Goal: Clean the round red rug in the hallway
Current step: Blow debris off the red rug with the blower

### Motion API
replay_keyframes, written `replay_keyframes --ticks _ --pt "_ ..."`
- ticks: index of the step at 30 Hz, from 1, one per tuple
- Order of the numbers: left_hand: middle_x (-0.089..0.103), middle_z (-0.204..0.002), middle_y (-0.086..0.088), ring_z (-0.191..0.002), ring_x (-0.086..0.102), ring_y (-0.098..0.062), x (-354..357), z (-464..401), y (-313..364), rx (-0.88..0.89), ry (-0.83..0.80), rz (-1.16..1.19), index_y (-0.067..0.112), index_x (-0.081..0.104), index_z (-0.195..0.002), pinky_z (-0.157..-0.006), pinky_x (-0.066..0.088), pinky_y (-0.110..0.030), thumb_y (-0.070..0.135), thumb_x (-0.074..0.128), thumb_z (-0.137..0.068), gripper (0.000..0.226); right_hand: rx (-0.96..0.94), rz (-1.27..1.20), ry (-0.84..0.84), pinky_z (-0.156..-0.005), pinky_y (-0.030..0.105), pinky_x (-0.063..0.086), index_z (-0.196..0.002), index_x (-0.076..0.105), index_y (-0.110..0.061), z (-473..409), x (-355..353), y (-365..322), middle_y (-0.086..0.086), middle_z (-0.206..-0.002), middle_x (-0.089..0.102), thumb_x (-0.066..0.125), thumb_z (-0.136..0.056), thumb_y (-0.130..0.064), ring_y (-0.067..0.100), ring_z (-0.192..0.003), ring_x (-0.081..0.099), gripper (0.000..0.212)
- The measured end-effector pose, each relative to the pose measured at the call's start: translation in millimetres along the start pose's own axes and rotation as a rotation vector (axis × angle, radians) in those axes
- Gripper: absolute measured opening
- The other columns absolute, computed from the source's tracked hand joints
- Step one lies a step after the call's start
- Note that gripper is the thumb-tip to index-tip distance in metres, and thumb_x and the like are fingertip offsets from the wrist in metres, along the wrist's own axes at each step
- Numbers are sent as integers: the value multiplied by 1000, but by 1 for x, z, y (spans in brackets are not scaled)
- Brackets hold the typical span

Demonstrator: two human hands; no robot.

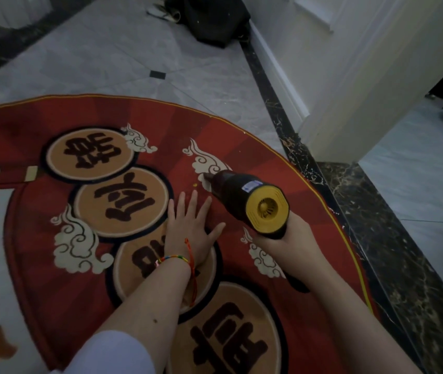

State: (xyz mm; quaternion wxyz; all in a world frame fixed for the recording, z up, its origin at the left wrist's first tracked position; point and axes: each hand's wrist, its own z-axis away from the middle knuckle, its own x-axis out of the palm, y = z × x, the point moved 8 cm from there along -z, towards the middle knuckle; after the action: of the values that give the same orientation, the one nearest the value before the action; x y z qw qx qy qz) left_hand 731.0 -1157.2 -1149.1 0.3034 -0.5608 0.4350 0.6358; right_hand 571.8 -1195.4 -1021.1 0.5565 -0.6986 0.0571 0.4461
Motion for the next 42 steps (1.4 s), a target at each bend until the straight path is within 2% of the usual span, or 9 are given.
replay_keyframes --ticks 6,10,12,16,20,22,31,36,42 --pt "-6 -160 -1 -146 -12 -28 2 -1 0 3 -62 29 33 1 -152 -118 -9 -47 73 8 -87 76 3 -5 3 -52 19 33 -64 42 -33 -46 27 -15 -13 -64 50 67 -71 -15 2 -60 46 32" --pt "-3 -160 -1 -146 -9 -28 2 0 -1 -3 -36 26 33 3 -152 -118 -8 -47 72 11 -88 75 39 -28 -1 -45 10 33 -66 44 -30 -30 20 -6 -10 -64 52 68 -72 -13 1 -56 47 31" --pt "0 -160 -2 -146 -7 -28 0 1 0 -2 -8 17 32 5 -152 -118 -7 -47 71 12 -89 74 59 0 1 -49 13 37 -70 49 -29 -5 8 4 -11 -67 57 70 -72 -13 0 -59 53 27" --pt "1 -160 -2 -146 -4 -29 -2 2 0 -5 5 8 32 5 -152 -118 -4 -47 71 12 -89 74 89 -21 22 -43 9 33 -64 46 -28 19 -10 14 -12 -54 53 70 -71 -7 -3 -49 51 33" --pt "-1 -160 -1 -146 -6 -27 1 0 0 -16 -21 -25 33 2 -152 -118 -5 -46 71 9 -89 74 115 6 98 -57 24 38 -74 51 -27 -13 -9 17 -7 -73 59 70 -71 -18 14 -72 58 21" --pt "1 -160 -1 -146 -5 -26 0 2 1 -15 -16 -28 32 4 -152 -119 -4 -46 71 10 -89 74 149 -49 148 -57 25 38 -76 52 -26 -21 -9 25 -6 -75 59 70 -71 -18 18 -76 58 20" --pt "10 -160 -4 -147 2 -27 -11 2 20 144 38 -99 26 15 -151 -119 -4 -44 63 16 -94 68 170 -19 158 -51 21 35 -71 48 -31 -11 -26 46 -9 -71 57 69 -72 -17 8 -66 54 26" --pt "7 -160 -6 -146 -2 -32 -9 3 7 36 17 -33 32 12 -152 -118 -7 -46 76 -8 -78 88 205 -9 169 -59 24 36 -83 53 -26 -37 -24 48 -6 -79 59 68 -70 -22 18 -79 59 21" --pt "1 -160 -7 -145 -6 -35 -3 0 4 -4 2 -45 33 3 -152 -118 -6 -48 78 -14 -73 92 192 -6 191 -65 28 42 -81 52 -31 -17 -27 57 -11 -78 60 70 -70 -21 17 -80 60 23"
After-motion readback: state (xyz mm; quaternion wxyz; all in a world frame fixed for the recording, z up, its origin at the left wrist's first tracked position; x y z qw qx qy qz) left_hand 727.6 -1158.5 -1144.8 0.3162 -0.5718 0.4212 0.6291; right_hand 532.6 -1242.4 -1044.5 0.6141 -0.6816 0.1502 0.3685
